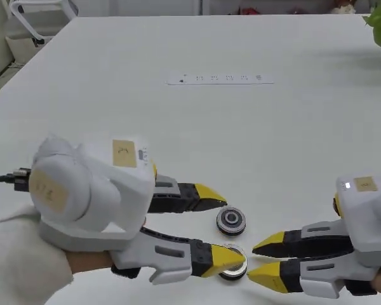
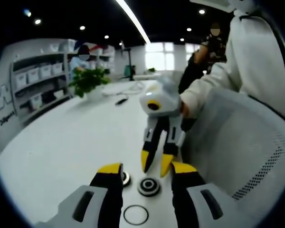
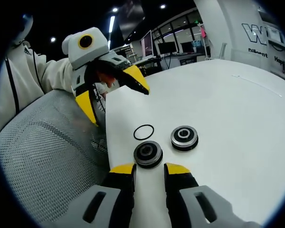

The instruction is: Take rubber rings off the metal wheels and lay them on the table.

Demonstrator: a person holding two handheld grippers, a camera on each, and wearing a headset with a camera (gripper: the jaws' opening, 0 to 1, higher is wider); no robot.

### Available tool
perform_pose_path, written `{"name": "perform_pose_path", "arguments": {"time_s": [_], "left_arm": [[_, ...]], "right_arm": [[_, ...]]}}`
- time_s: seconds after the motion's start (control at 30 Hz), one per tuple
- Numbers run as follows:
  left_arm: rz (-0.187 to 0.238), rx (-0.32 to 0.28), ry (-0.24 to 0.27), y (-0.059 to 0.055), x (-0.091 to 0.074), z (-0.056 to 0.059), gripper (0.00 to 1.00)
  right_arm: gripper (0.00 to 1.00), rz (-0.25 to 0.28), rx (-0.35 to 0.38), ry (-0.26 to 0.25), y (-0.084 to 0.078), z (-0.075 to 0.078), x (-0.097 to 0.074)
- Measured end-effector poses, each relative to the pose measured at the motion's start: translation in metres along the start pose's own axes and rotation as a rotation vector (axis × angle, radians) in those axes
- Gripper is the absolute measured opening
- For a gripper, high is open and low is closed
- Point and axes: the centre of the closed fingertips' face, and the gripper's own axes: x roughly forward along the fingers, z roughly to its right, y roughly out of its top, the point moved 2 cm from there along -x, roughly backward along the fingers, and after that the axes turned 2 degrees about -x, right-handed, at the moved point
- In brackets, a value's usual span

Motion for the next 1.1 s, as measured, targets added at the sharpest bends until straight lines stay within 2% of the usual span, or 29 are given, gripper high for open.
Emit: {"name": "perform_pose_path", "arguments": {"time_s": [0.17, 0.3, 0.5, 0.73, 0.93, 1.1], "left_arm": [[-0.019, -0.007, -0.009, -0.009, 0.006, 0.003, 0.35], [-0.017, -0.029, -0.002, -0.014, 0.009, 0.000, 0.32], [-0.049, -0.036, 0.004, -0.029, 0.016, -0.003, 0.28], [-0.071, -0.057, -0.009, -0.039, 0.025, -0.001, 0.26], [-0.096, -0.046, -0.006, -0.050, 0.033, -0.003, 0.22], [-0.100, -0.039, -0.006, -0.053, 0.034, -0.002, 0.21]], "right_arm": [[0.21, -0.002, -0.001, 0.016, -0.001, -0.003, 0.003], [0.21, -0.005, -0.008, 0.017, -0.001, -0.003, 0.005], [0.20, -0.009, -0.014, 0.015, -0.002, -0.002, 0.008], [0.20, -0.010, -0.026, 0.018, -0.004, -0.002, 0.009], [0.19, -0.008, -0.040, 0.018, -0.003, -0.001, 0.010], [0.18, -0.010, -0.047, 0.015, -0.004, 0.000, 0.010]]}}
